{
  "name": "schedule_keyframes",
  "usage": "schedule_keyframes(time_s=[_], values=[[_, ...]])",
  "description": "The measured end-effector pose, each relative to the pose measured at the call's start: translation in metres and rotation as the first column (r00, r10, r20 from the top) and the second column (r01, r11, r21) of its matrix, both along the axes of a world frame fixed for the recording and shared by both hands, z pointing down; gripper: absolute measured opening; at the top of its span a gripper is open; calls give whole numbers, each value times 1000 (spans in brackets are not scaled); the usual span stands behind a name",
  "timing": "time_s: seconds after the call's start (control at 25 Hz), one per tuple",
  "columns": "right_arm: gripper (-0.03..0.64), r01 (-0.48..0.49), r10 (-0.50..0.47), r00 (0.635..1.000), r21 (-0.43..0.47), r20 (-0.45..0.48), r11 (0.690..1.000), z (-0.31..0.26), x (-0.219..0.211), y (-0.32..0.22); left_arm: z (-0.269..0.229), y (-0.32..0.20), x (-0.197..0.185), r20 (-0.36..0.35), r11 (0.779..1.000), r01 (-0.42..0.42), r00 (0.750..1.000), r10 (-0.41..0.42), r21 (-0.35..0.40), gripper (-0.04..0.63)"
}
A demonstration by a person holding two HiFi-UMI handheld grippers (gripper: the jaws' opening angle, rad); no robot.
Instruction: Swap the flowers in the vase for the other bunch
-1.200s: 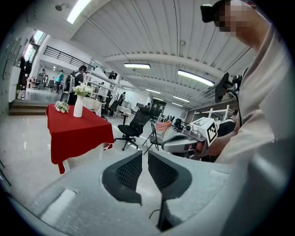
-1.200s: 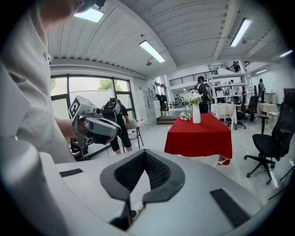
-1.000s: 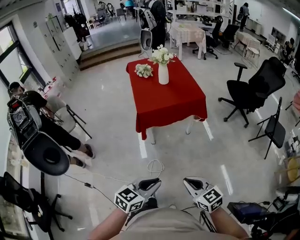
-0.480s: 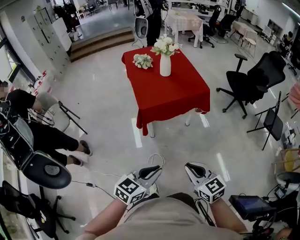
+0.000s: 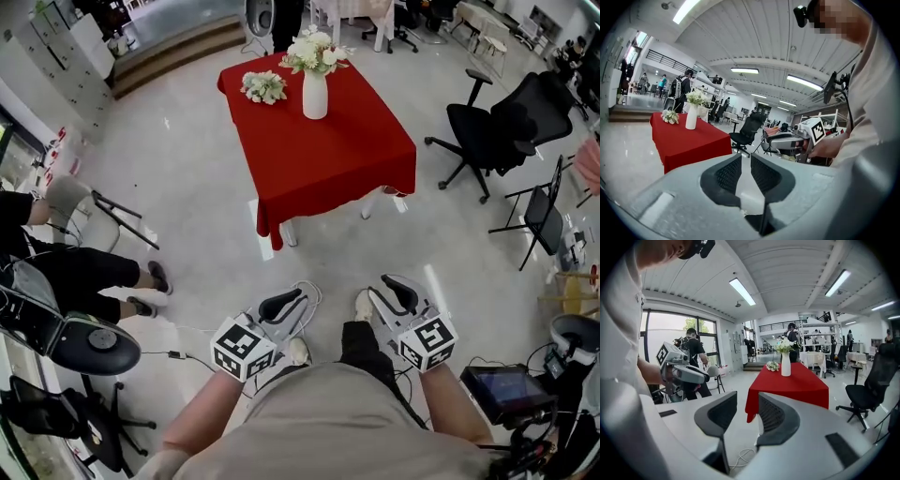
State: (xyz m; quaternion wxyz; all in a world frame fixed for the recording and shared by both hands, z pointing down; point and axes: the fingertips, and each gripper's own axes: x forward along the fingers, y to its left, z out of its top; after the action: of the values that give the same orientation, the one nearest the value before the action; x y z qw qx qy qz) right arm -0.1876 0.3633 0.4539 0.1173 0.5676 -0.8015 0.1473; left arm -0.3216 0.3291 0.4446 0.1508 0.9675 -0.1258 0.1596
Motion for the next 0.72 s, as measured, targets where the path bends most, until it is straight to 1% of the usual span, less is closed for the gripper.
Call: schedule_keyframes(time_s=[0.16,0.24,0.32,0.52,0.64,0.72], values=[[147,25,-25,1000,13,18,1000,-2,54,-39,-1,-35,49,17,999,47,999,-47,14,50],[147,52,-53,998,30,22,998,-10,84,-60,-7,-55,81,26,997,75,997,-76,22,63],[147,83,-84,996,44,14,996,-17,117,-77,-15,-70,116,34,994,99,994,-100,46,67],[147,106,-106,994,61,1,992,-26,205,-115,-27,-111,193,39,987,144,988,-147,71,99],[147,120,-120,993,50,-3,991,-22,240,-131,-35,-132,226,20,980,185,982,-187,77,109],[151,121,-121,993,54,-3,991,-19,254,-143,-37,-145,239,13,976,209,977,-211,66,120]])
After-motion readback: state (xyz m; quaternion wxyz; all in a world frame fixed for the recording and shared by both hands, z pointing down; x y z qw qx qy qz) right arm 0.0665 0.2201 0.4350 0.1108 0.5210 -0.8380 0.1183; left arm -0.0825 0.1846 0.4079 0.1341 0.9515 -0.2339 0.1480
